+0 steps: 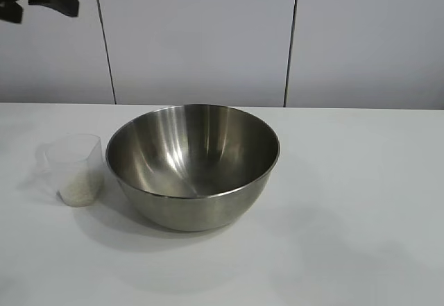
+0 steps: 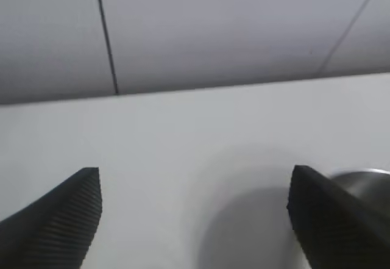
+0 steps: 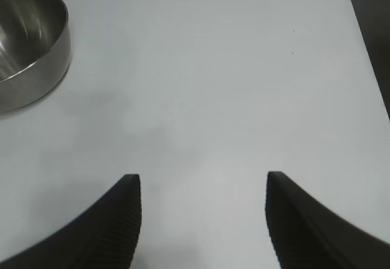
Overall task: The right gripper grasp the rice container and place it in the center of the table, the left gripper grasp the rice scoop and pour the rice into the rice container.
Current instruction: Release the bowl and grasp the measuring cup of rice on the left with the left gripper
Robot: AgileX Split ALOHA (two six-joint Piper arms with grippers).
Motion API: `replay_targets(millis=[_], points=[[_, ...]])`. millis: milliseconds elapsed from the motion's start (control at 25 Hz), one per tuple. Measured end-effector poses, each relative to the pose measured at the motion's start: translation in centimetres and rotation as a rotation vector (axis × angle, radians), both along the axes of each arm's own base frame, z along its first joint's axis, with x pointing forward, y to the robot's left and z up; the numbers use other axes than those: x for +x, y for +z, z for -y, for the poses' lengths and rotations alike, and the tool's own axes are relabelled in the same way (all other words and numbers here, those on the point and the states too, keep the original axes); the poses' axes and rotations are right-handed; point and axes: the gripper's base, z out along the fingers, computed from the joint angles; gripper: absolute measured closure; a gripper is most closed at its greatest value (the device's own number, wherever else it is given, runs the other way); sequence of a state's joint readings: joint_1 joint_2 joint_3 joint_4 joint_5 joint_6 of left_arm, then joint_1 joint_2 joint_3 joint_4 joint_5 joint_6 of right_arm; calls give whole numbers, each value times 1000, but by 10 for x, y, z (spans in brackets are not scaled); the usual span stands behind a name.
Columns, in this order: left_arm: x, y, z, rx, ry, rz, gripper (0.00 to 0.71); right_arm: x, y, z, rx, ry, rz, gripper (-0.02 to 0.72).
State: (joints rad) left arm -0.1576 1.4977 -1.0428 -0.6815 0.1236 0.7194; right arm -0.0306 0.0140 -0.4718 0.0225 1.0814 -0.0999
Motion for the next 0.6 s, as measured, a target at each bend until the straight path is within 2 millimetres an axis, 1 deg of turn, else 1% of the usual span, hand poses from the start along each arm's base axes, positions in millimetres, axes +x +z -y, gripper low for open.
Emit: replay_targets(millis=[160, 320, 480, 600], points=[[-17, 16, -10, 110, 21, 136, 108, 0, 0, 0, 0, 0, 0, 295], [-29, 22, -17, 146, 69, 219, 109, 0, 0, 0, 0, 0, 0, 295], [-50, 26, -20, 44, 101, 291, 109, 0, 0, 0, 0, 0, 0, 295], [-69, 19, -17, -41, 59, 298, 110, 0, 0, 0, 1, 0, -1, 295]])
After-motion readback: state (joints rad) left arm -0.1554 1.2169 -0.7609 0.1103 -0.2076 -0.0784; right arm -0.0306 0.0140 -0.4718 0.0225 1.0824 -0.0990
